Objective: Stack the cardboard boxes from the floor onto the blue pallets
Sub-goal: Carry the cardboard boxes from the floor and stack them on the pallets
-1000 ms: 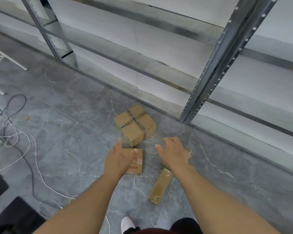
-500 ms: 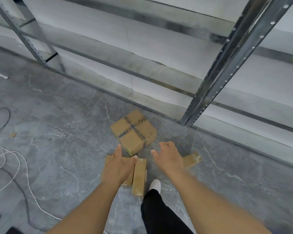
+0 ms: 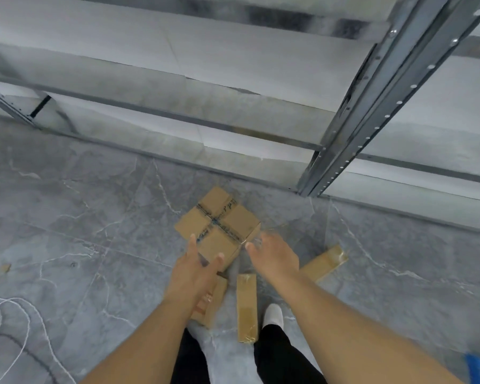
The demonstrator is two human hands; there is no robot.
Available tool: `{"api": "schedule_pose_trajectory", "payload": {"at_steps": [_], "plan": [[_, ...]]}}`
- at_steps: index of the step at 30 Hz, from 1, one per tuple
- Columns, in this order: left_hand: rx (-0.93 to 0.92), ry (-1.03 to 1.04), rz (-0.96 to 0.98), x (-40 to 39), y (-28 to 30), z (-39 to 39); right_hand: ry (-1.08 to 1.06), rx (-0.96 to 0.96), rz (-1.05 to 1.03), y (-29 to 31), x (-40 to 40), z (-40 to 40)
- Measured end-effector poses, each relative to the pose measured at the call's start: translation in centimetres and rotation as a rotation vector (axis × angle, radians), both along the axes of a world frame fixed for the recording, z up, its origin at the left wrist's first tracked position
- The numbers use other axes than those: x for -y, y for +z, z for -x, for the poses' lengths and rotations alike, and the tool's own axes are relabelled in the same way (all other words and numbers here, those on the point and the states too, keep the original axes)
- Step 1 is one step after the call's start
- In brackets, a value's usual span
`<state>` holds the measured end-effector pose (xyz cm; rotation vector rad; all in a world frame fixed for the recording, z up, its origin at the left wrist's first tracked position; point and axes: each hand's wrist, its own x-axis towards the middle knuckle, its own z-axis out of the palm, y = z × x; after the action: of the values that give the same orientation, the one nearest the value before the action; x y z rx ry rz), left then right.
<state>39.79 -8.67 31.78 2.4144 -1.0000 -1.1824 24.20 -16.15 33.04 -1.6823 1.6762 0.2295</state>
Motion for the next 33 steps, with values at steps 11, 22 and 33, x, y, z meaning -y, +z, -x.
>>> {"api": "schedule_pose_trajectory", "payload": {"at_steps": [11,22,33], "plan": [[-0.029,-0.273,-0.118,8.9,-9.3,-10.0,-0.348,-0.092,-0.175,-9.4,4.1,-7.4],[0.064,-0.412,-0.200,17.7,-27.1,-18.4,-0.597,-0.160,-0.280,-27.7,7.8,-12.6],[0.063,-0.233,-0.284,22.6,-41.5,-19.5,-0.898,0.074,-0.397,-42.7,7.8,-12.3]]}}
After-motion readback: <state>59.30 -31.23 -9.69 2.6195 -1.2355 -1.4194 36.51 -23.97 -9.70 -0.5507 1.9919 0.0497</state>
